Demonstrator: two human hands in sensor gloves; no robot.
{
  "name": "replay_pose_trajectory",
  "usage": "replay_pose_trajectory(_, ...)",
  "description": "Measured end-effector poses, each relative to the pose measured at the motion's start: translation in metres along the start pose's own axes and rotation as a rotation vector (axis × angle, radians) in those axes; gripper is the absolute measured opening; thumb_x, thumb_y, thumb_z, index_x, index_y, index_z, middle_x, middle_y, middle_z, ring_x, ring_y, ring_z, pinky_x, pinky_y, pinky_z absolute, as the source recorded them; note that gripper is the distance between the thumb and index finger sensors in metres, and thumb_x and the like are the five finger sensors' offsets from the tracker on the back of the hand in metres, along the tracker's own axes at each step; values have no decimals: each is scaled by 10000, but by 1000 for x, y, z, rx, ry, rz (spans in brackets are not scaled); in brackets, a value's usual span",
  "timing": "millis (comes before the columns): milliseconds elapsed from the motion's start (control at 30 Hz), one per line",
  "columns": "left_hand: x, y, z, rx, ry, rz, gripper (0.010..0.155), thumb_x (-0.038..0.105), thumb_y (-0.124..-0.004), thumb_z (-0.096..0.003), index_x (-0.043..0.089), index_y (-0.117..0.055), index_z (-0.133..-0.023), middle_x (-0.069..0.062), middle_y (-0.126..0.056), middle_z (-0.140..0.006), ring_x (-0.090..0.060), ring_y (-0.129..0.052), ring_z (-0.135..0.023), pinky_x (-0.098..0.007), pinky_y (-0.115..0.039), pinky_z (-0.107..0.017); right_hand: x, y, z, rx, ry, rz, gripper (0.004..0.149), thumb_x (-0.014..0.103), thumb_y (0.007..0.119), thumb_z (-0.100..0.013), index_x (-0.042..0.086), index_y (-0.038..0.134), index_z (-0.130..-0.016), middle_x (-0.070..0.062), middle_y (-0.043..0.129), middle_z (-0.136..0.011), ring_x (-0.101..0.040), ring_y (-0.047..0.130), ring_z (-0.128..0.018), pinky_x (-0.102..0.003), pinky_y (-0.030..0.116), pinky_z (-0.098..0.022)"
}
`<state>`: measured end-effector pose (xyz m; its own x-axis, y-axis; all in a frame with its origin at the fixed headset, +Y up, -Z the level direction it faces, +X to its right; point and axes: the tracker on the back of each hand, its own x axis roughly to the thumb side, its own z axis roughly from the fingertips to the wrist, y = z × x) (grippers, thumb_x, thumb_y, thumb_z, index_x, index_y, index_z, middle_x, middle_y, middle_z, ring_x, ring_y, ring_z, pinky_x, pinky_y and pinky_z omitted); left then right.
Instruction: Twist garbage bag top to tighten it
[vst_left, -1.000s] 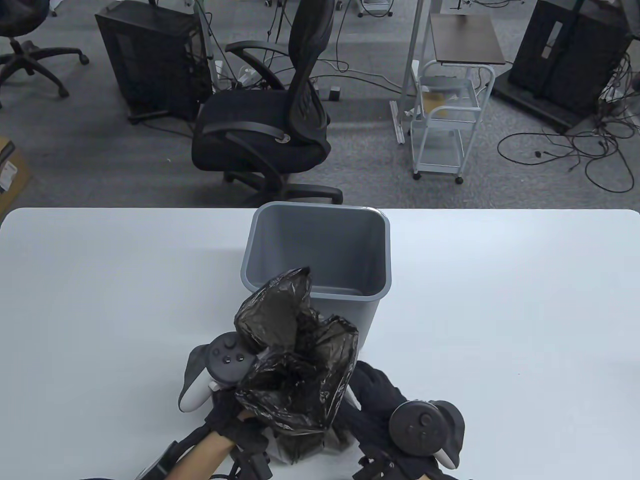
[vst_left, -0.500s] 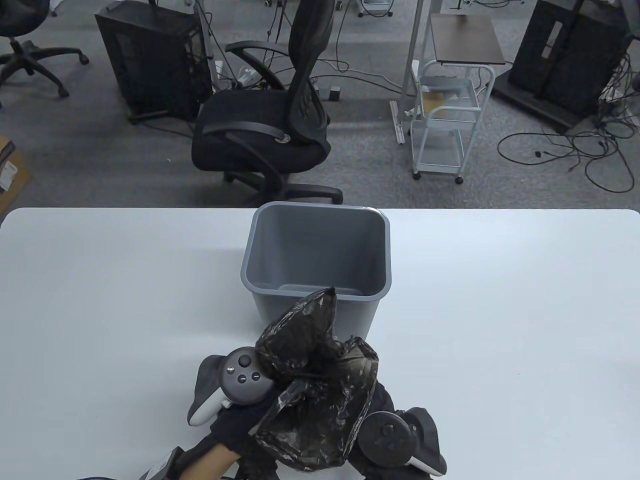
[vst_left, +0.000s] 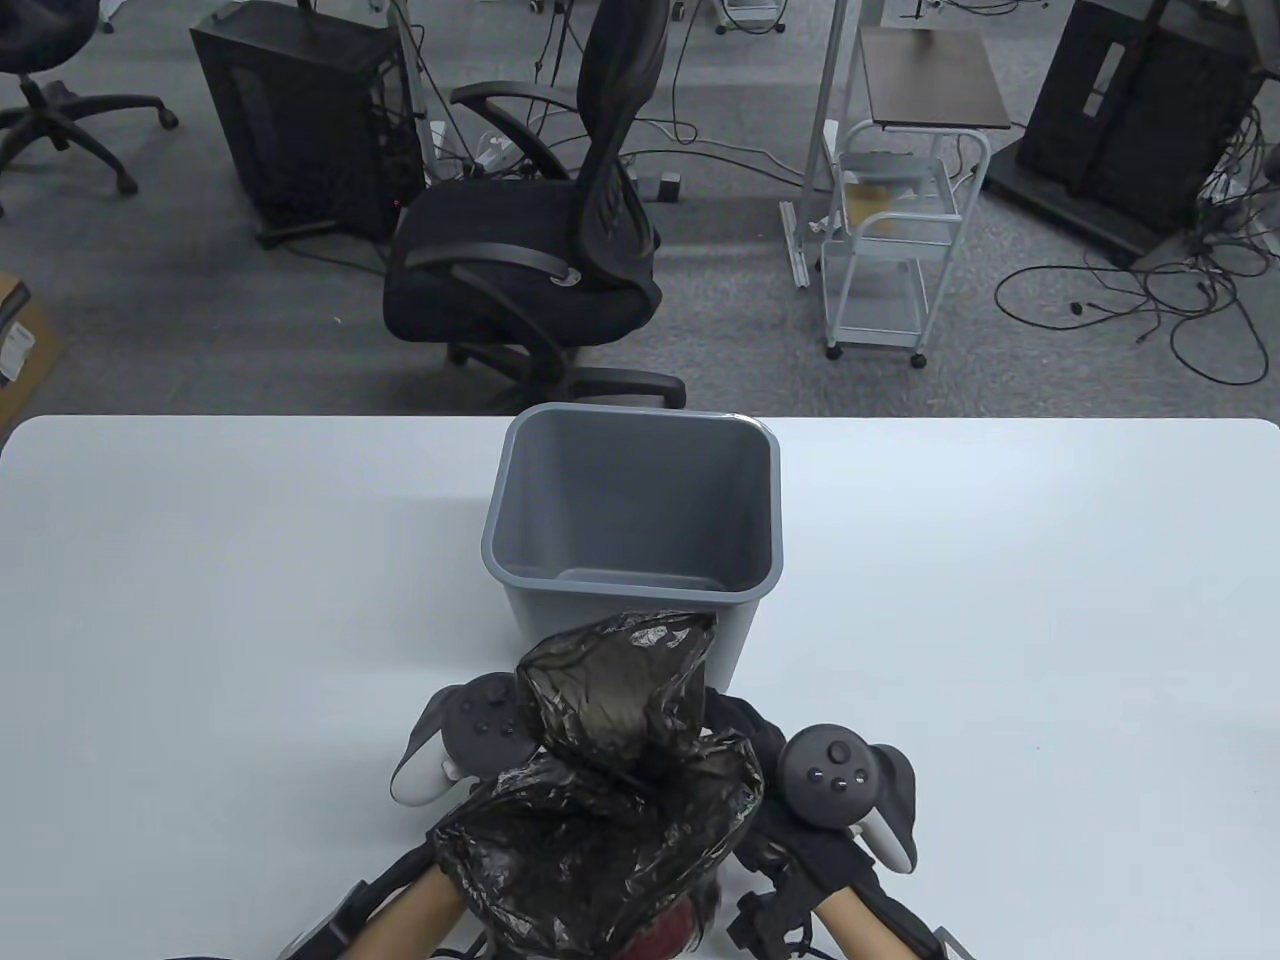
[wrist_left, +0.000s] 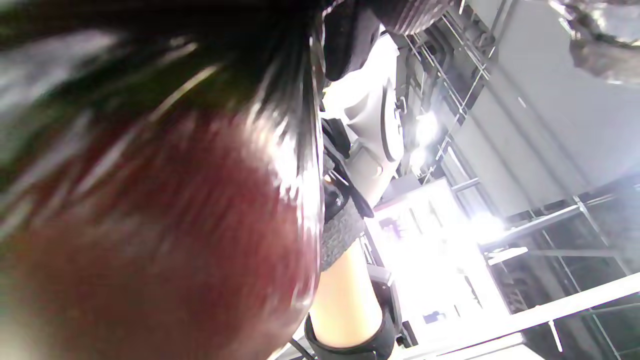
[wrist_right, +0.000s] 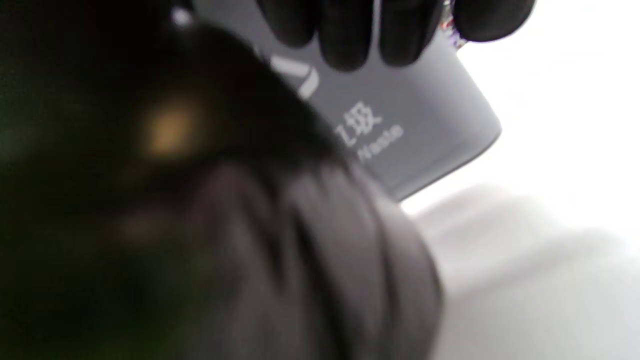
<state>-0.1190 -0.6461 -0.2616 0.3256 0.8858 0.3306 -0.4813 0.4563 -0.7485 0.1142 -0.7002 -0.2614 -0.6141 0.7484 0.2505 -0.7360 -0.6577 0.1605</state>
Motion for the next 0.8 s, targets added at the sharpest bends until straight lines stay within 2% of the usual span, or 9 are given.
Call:
replay_pose_trajectory(167,-8,7,6,181,156,-79,488,478,-526,-647,296,-676,-1074,-24,-689,-1196,-331,-497,-1174,-656,-570,-707,19,-22,21,-222,-77,-26,541,407,658,-598,56,754,-998,-210,813,-945,-477,790,-835,-649,664,-588)
replay_pose_trajectory(267,-7,8,10,292,260,-163,496,483,-503,-653,300,-633,-1095,-34,-626,-1227,-352,-483,-1170,-655,-613,-682,45,-9,32,-116,-189,14,639,525,629,-598,35,803,-970,-230,848,-912,-490,815,-803,-655,678,-565)
replay_pose_trajectory(333,-3,6,12,340,288,-215,498,487,-494,-655,309,-613,-1105,-40,-570,-1252,-367,-450,-1174,-661,-617,-676,60,17,36,94,-150,80,861,616,617,-581,-59,606,-1117,-324,653,-1066,-579,626,-936,-712,594,-605)
replay_pose_trajectory(367,-2,5,12,342,283,-224,500,489,-491,-656,312,-603,-1110,-49,-541,-1262,-385,-440,-1172,-657,-621,-677,63,25,36,138,-150,119,969,647,619,-568,-94,453,-1171,-366,503,-1135,-615,498,-989,-753,528,-622)
replay_pose_trajectory(467,0,0,10,330,285,-234,501,495,-484,-657,323,-589,-1116,-119,-470,-1276,-411,-397,-1172,-652,-624,-677,66,42,39,104,-140,343,1080,644,667,-548,-135,270,-1182,-418,302,-1168,-679,321,-1005,-801,452,-623)
replay_pose_trajectory(567,-2,-3,9,289,274,-209,501,498,-485,-654,323,-610,-1108,-132,-385,-1292,-419,-275,-1177,-678,-517,-701,62,36,40,74,-132,391,1017,538,738,-551,-126,286,-1174,-415,305,-1163,-683,328,-996,-804,451,-621)
replay_pose_trajectory(633,1,-4,9,287,257,-250,500,488,-496,-652,297,-672,-1081,-65,-213,-1313,-420,-18,-1137,-733,-268,-690,54,25,39,68,-103,388,978,467,768,-551,-106,282,-1176,-408,289,-1165,-684,311,-996,-804,442,-625)
replay_pose_trajectory(700,5,-5,8,291,263,-347,500,485,-516,-636,295,-731,-1046,-48,-206,-1308,-392,24,-1118,-702,-122,-644,48,17,36,53,-69,374,934,410,779,-552,-85,297,-1180,-395,302,-1169,-678,322,-1000,-801,445,-628)
replay_pose_trajectory(800,6,-8,5,242,230,-332,498,476,-539,-627,287,-748,-1038,-22,-220,-1308,-322,45,-1124,-658,-52,-641,40,7,32,22,-41,344,879,375,779,-555,-56,340,-1183,-374,336,-1173,-667,342,-1004,-795,450,-629)
